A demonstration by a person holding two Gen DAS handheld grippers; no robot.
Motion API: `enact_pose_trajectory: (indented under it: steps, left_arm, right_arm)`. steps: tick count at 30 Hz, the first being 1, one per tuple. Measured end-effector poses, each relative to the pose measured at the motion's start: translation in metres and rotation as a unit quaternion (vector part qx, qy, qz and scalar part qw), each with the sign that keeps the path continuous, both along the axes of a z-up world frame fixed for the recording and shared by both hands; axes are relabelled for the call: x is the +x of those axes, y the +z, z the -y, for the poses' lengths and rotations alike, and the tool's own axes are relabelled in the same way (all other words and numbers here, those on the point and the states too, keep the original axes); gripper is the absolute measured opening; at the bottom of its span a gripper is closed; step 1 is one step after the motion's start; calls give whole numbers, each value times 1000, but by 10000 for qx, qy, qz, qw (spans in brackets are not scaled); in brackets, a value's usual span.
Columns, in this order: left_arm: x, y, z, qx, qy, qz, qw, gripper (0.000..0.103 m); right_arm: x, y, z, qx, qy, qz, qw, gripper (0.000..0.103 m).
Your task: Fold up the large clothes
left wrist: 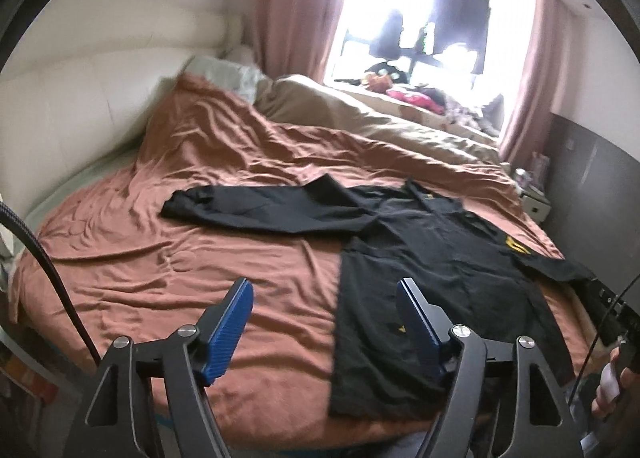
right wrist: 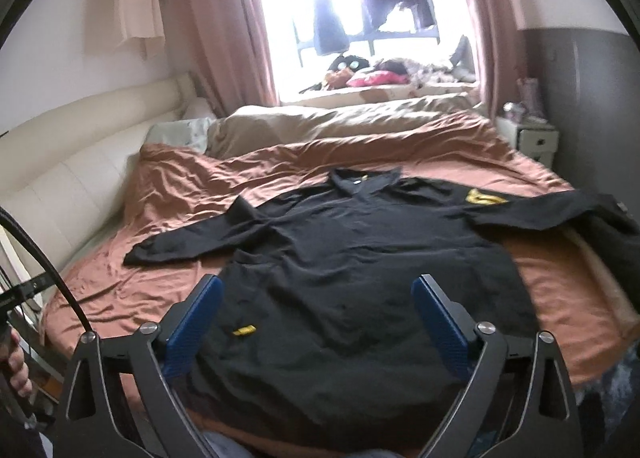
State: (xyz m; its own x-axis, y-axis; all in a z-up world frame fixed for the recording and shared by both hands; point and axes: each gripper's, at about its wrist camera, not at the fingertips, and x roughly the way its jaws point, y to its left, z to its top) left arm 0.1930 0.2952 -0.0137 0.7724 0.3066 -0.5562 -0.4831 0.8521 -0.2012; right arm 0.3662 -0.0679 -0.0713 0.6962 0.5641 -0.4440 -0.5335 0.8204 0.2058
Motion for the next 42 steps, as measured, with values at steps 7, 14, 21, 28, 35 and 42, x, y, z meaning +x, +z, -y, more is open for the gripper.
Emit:
enact_pose_trajectory:
  steps: [7,14,21,28,35,42]
  left_arm:
    - [34,-10,-64,-201,392,-132,9989,70]
    - [70,-33,-132,-484,726,-251,9959,62]
    - [109,-68,-196,-882,942,-386,9909,57]
    - [137,-97,-245,-1182,1226,-497,9841,56]
    - [159,-133,-300,-1514,1588,-673,9733,56]
    - [180,-189,-342,-1966,1997,-1044,9542,51]
  right_arm:
    - [62,1,-31,186,117,-276,9994,78]
    - [132,-7,-75,339,161,-638,9973,64]
    - [188,-4,-121,141,357,-1082,9934,49]
    - [240,-1,-172,-27,449,-1356,9897,43]
    - [282,-22,-214,-192,576,-1574,9857,38]
    - [320,-50,-254,-264,636,-1927,9788,24]
